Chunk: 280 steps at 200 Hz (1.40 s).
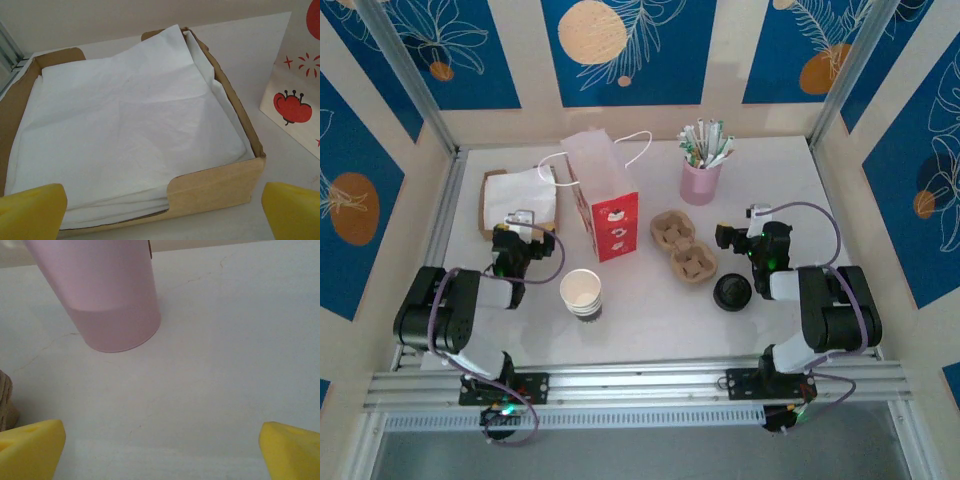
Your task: Pack the takeout coffee
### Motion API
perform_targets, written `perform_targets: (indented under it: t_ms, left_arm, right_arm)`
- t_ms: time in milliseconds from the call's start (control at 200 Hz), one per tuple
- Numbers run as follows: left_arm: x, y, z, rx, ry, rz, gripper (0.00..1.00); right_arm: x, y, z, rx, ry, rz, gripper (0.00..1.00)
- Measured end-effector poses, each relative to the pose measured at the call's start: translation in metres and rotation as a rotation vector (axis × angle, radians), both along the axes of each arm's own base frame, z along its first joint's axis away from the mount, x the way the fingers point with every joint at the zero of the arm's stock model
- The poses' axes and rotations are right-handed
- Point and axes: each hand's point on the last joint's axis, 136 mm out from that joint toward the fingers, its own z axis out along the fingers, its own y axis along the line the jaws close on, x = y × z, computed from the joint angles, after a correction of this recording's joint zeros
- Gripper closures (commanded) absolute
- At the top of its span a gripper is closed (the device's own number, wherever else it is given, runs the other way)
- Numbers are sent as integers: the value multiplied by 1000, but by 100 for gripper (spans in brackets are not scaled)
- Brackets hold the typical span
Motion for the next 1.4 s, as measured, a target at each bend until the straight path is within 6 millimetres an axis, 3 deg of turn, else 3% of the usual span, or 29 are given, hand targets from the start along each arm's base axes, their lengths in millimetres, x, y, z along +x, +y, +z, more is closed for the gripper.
perform_targets:
  t_ms: [1221,1311,1401]
  left_arm:
    - [0,3,0,5,0,15,0]
    - [-5,9,8,15,-5,49,0]
    - [-13,15,31,9,-68,82,0]
  right_arm:
    - [0,0,0,0,0,0,1]
    - [-1,1,-2,-5,25,-4,1]
    - [0,2,10,-15,18,-10,1]
